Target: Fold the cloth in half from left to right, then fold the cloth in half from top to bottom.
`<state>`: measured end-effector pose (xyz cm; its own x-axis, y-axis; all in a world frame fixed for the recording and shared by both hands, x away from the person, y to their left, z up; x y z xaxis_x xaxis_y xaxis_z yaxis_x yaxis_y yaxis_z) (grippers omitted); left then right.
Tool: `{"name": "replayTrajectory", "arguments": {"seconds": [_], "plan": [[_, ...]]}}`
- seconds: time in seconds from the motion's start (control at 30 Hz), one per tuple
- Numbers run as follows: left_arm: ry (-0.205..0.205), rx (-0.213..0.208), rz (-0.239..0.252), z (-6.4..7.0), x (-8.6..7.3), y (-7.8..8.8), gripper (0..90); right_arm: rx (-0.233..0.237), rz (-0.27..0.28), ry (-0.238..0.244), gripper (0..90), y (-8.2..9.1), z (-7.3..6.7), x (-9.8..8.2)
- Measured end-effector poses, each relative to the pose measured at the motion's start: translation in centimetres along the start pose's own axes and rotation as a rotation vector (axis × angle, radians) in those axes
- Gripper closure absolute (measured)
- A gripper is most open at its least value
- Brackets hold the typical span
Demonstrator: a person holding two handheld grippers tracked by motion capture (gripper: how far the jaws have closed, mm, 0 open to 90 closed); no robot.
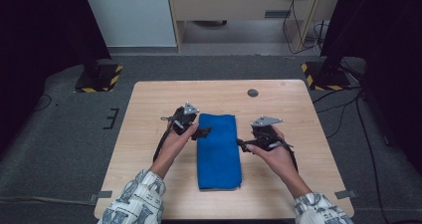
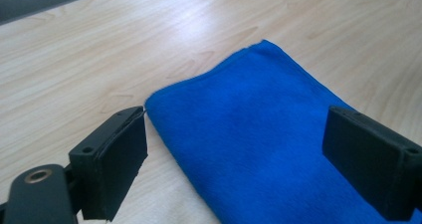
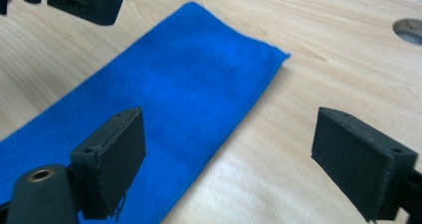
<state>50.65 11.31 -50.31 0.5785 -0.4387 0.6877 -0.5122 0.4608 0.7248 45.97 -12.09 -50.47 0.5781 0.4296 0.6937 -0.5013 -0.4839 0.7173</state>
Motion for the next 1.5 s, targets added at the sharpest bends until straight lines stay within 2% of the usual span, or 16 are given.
{"name": "replayTrajectory", "arguments": {"seconds": [0.07,0.13,0.23,0.3,0.33,0.37,0.4,0.53,0.63,0.67,0.73,0.9,1.1,1.3,1.4,1.5], "plan": [[0.011,0.016,0.000,-1.0,0.2,-0.3,10.5,-0.003,0.005,-0.003,18.0,-0.6,0.8,1.5],[0.024,0.020,0.009,-1.4,0.3,-0.4,11.5,-0.002,0.009,-0.005,20.7,-0.9,1.1,2.1],[0.066,-0.002,0.010,-2.6,0.5,-1.0,15.8,-0.013,0.003,0.004,32.3,-2.3,2.3,4.1],[0.065,-0.002,0.001,-2.9,0.5,-1.2,17.3,-0.014,-0.002,0.003,33.5,-2.8,2.6,4.5],[0.060,0.004,-0.019,-3.2,0.5,-1.7,18.1,-0.012,-0.012,0.008,40.3,-3.8,3.0,5.1],[0.060,0.004,-0.019,-3.2,0.5,-1.7,19.0,-0.012,-0.012,0.008,40.3,-3.8,3.0,5.1],[0.064,0.001,-0.024,-3.2,0.6,-2.1,20.0,-0.014,-0.026,-0.002,45.2,-4.8,3.4,5.5],[0.056,0.004,-0.035,-3.2,0.6,-2.8,21.7,-0.030,-0.056,-0.021,54.3,-6.7,4.2,5.6],[0.060,0.000,-0.040,-3.2,0.5,-3.3,23.8,-0.032,-0.071,-0.030,55.9,-7.5,4.5,5.4],[0.061,-0.003,-0.043,-3.3,0.5,-3.4,27.7,-0.031,-0.092,-0.036,56.7,-8.3,4.7,5.2],[0.062,-0.013,-0.058,-3.6,0.1,-4.0,31.9,-0.030,-0.100,-0.041,57.4,-9.0,4.9,5.1],[0.069,-0.004,-0.074,-4.0,-0.4,-4.9,38.1,-0.015,-0.106,-0.060,56.3,-10.5,5.0,5.1],[0.098,-0.010,-0.088,-4.6,-1.0,-6.0,43.1,-0.013,-0.136,-0.075,49.5,-12.4,4.7,5.1],[0.107,0.013,-0.056,-5.2,-1.0,-6.3,47.0,-0.017,-0.146,-0.076,42.3,-13.3,4.4,5.6],[0.097,0.024,-0.060,-5.3,-1.1,-6.5,50.6,-0.018,-0.135,-0.067,49.3,-13.5,4.3,5.8],[0.084,0.020,-0.068,-5.2,-1.2,-6.8,55.9,-0.007,-0.139,-0.055,63.1,-13.5,4.1,5.9]]}}
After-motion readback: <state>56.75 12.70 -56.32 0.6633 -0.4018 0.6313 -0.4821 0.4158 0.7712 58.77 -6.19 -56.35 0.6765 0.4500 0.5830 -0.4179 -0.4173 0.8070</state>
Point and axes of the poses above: each handheld gripper's, and its own axes: y roughly backward along the jaws, x roughly out of its top, z roughly to its right, the point moved 5 cm from there along -y, roughly forward along the jaws, and after that the axes turned 8 degrees about -z, right-handed, at the moved point
